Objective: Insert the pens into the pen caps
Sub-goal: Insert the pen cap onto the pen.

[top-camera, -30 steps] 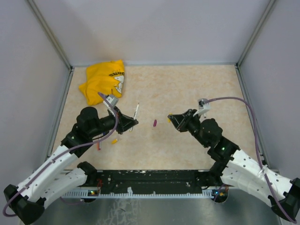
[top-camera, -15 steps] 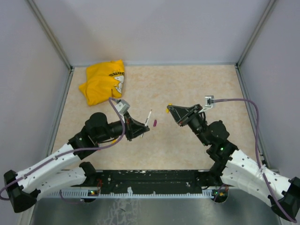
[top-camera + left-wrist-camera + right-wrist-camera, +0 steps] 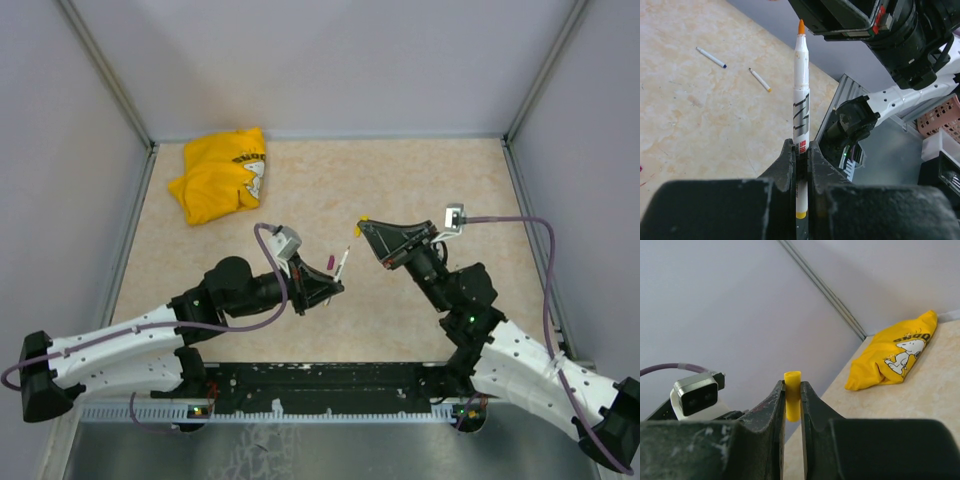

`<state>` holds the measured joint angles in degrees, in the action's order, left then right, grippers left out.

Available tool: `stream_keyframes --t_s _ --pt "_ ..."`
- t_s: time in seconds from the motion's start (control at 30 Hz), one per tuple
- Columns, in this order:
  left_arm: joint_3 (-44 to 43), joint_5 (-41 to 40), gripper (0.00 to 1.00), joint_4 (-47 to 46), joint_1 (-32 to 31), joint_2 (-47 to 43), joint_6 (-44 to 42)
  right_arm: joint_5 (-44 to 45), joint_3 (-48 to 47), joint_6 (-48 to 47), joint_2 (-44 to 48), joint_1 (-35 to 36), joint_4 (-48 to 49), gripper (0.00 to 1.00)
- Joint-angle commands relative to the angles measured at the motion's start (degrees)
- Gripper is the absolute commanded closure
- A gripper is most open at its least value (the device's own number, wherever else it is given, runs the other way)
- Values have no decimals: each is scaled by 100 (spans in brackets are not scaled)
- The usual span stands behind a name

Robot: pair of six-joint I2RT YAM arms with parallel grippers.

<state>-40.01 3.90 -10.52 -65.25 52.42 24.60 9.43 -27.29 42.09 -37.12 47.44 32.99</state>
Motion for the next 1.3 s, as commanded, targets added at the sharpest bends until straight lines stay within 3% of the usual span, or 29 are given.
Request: stream_keyframes --t_s 0.0,0.33,1.27 --pt "107 -261 100 -472 -49 -13 36 -253 -18 -173 109 -59 540 100" --pt "72 -220 100 -476 -49 74 3 -494 127 27 34 -59 934 100" --pt "86 -133 100 -512 -49 73 21 -770 130 183 -93 -59 878 100"
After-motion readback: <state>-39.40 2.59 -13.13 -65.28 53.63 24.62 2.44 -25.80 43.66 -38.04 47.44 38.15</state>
